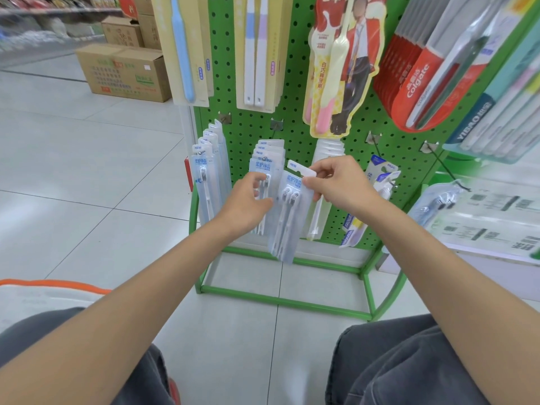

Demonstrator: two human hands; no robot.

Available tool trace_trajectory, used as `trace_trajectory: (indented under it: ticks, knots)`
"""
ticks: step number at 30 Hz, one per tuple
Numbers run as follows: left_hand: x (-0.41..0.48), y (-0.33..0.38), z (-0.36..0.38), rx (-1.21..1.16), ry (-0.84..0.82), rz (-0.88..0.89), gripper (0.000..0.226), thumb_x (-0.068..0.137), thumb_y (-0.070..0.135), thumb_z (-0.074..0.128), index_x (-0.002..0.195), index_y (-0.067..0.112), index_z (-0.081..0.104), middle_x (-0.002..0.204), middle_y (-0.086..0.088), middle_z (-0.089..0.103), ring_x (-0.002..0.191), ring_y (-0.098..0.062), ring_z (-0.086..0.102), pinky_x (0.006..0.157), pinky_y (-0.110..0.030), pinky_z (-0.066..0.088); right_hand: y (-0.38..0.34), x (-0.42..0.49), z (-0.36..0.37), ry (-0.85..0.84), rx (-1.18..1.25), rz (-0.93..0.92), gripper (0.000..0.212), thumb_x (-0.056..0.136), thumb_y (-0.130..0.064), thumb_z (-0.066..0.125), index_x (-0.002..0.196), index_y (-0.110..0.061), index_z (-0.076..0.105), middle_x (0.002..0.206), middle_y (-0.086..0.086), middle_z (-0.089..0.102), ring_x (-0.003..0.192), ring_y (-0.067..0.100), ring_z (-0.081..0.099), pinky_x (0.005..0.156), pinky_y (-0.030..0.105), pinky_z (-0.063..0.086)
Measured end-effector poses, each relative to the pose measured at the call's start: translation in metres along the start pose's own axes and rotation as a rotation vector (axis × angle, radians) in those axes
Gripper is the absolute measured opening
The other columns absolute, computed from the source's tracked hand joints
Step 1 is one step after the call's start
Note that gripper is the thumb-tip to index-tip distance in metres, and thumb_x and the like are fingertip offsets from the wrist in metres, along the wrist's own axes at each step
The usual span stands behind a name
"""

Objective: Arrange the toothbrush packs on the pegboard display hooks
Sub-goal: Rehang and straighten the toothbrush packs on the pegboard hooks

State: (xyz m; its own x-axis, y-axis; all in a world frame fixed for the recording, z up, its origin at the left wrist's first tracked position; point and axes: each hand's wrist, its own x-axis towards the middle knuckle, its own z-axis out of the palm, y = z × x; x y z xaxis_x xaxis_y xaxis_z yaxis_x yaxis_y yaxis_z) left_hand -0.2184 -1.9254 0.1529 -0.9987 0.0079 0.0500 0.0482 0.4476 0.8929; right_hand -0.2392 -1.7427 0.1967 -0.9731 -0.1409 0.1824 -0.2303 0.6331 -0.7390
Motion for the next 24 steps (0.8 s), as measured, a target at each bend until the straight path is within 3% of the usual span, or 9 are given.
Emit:
trace_trajectory:
  ticks: [2, 5, 7, 9, 11, 15, 18, 24]
  knots:
    - [0.005, -0.003, -0.001, 0.025, 0.035, -0.008, 0.053, 0.097, 0.012, 0.055, 0.145, 0.02, 0.035, 0.146, -0.004, 0.038, 0.128, -0.016, 0.043, 0.1, -0.03, 0.041, 0.001, 0.0, 0.006, 0.065, -0.103, -0.018, 0.02, 0.091, -0.015, 0.064, 0.072, -0.008, 0.067, 0.063, 0.01, 0.068, 0.04, -0.002, 0.049, 0.047, 0.012, 0.038]
    - [0.013, -0.004, 0.0, 0.035, 0.065, -0.031, 0.058, 0.096, 0.01, 0.054, 0.148, 0.021, 0.03, 0.15, -0.005, 0.033, 0.123, -0.016, 0.043, 0.096, -0.029, 0.041, 0.002, 0.005, 0.016, 0.181, -0.178, -0.052, 0.025, 0.091, -0.014, 0.058, 0.073, 0.003, 0.066, 0.072, 0.022, 0.067, 0.061, 0.023, 0.067, 0.06, 0.03, 0.054]
    - [0.018, -0.004, 0.001, 0.024, 0.071, -0.037, 0.062, 0.096, 0.01, 0.055, 0.15, 0.02, 0.026, 0.153, -0.004, 0.031, 0.133, -0.019, 0.04, 0.103, -0.034, 0.042, 0.002, 0.012, 0.022, 0.241, -0.177, -0.057, 0.025, 0.089, -0.011, 0.055, 0.074, 0.007, 0.064, 0.072, 0.025, 0.065, 0.063, 0.034, 0.065, 0.064, 0.039, 0.055]
    - [0.023, -0.004, 0.004, 0.017, 0.073, -0.033, 0.065, 0.095, 0.009, 0.055, 0.151, 0.019, 0.023, 0.155, -0.004, 0.029, 0.139, -0.021, 0.036, 0.11, -0.04, 0.04, 0.002, 0.019, 0.029, 0.289, -0.181, -0.052, 0.026, 0.087, -0.009, 0.053, 0.07, 0.01, 0.057, 0.062, 0.024, 0.059, 0.057, 0.037, 0.057, 0.053, 0.036, 0.048]
    - [0.027, -0.005, 0.005, 0.023, 0.072, -0.023, 0.067, 0.095, 0.009, 0.054, 0.152, 0.018, 0.02, 0.157, -0.004, 0.028, 0.141, -0.02, 0.033, 0.111, -0.043, 0.038, 0.0, 0.026, 0.037, 0.325, -0.18, -0.039, 0.031, 0.087, -0.007, 0.052, 0.06, 0.006, 0.044, 0.055, 0.015, 0.043, 0.05, 0.031, 0.042, 0.05, 0.03, 0.031]
    - [0.035, -0.009, 0.006, 0.025, 0.078, 0.01, 0.068, 0.095, 0.005, 0.052, 0.153, 0.016, 0.019, 0.157, -0.002, 0.029, 0.143, -0.018, 0.031, 0.113, -0.036, 0.034, -0.004, 0.037, 0.049, 0.365, -0.221, 0.025, 0.038, 0.088, -0.005, 0.051, 0.056, -0.009, 0.031, 0.052, 0.005, 0.03, 0.05, 0.02, 0.027, 0.047, 0.028, 0.021]
    - [0.041, -0.012, 0.005, 0.006, 0.084, 0.028, 0.068, 0.094, 0.003, 0.054, 0.152, 0.016, 0.022, 0.154, -0.002, 0.033, 0.139, -0.018, 0.035, 0.099, -0.023, 0.033, -0.005, 0.046, 0.052, 0.387, -0.251, 0.074, 0.04, 0.087, -0.001, 0.049, 0.054, -0.011, 0.027, 0.053, 0.005, 0.028, 0.05, 0.021, 0.028, 0.045, 0.029, 0.016]
    - [0.051, -0.016, 0.0, -0.037, 0.107, 0.02, 0.074, 0.092, 0.008, 0.057, 0.154, 0.018, 0.018, 0.153, -0.003, 0.032, 0.133, -0.016, 0.038, 0.092, -0.023, 0.032, -0.005, 0.062, 0.054, 0.417, -0.318, 0.105, 0.042, 0.092, -0.001, 0.048, 0.056, -0.012, 0.028, 0.06, 0.005, 0.031, 0.064, 0.027, 0.04, 0.046, 0.029, 0.017]
